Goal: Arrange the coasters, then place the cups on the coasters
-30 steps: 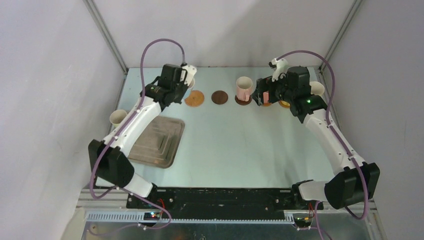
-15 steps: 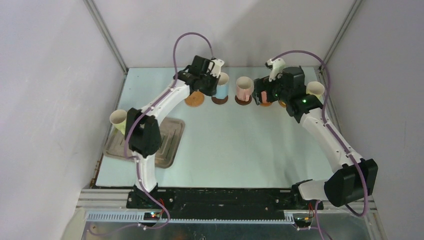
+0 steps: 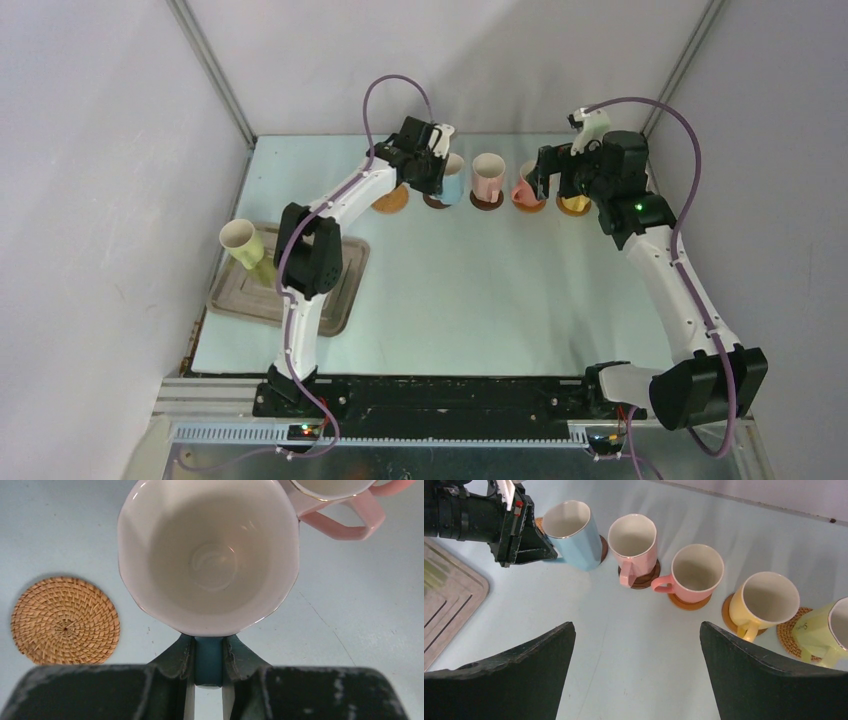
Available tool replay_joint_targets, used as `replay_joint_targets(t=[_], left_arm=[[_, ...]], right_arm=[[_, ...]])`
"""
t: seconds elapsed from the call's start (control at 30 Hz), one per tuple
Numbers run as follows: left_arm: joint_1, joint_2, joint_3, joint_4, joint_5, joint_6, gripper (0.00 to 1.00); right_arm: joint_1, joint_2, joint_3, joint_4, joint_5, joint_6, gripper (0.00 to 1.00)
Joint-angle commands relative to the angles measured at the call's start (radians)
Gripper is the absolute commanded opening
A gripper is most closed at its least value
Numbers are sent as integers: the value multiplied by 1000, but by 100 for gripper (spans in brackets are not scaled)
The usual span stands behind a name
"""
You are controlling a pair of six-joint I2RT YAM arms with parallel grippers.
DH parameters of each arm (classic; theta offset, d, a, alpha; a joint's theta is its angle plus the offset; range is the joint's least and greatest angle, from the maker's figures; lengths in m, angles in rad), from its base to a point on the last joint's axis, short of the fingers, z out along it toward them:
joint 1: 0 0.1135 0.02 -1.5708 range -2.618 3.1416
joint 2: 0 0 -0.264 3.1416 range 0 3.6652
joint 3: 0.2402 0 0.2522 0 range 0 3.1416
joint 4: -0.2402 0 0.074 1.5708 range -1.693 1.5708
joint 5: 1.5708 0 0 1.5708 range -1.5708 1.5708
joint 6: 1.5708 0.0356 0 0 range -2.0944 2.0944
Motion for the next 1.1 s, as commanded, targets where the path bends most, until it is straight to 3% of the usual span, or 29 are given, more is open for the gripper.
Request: replay_joint_targets(t=[0.0, 0.67, 1.07], left_arm=[[1, -37, 23, 131, -60, -15, 0], [-14, 7, 5, 134, -160, 20, 1], [-20, 19, -12, 131, -161, 32, 11]], right_arm=[[3, -10, 8, 18, -30, 14, 99], [4, -9, 8, 16, -43, 13, 99], [6, -7, 8, 14, -50, 12, 99]])
